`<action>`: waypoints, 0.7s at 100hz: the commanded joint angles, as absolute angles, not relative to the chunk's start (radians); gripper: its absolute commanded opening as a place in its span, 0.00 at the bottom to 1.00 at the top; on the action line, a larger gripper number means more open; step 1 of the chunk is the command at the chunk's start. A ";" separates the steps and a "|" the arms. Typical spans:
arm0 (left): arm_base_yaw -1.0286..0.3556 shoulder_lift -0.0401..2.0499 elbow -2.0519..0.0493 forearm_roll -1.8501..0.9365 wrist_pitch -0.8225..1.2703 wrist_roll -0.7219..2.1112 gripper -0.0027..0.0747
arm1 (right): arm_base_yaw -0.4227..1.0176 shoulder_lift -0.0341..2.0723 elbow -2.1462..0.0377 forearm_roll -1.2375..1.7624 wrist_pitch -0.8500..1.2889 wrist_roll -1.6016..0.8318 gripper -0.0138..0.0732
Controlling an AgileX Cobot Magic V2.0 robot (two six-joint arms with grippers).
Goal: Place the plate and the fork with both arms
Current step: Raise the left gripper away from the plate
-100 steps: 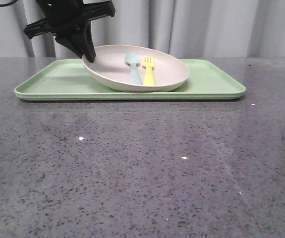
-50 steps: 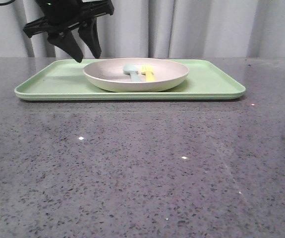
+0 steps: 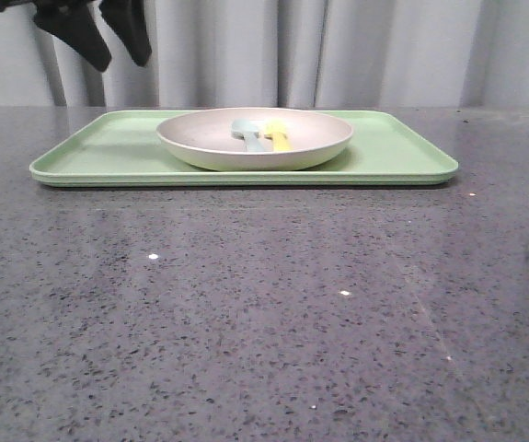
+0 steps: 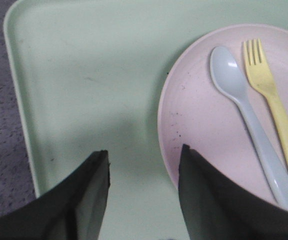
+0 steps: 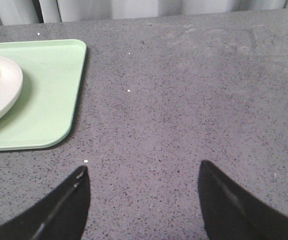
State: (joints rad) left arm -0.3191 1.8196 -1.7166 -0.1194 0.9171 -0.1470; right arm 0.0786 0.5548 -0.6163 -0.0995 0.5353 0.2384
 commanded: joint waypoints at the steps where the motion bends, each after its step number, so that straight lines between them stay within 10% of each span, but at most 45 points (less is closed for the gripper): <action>1: -0.315 1.679 -1.658 -0.098 0.836 -0.156 0.44 | 0.100 0.594 -0.692 -0.104 0.501 0.229 0.71; 70: -0.315 1.086 -1.076 0.035 0.737 -0.215 0.44 | 0.409 1.197 -1.298 -0.103 0.839 0.201 0.71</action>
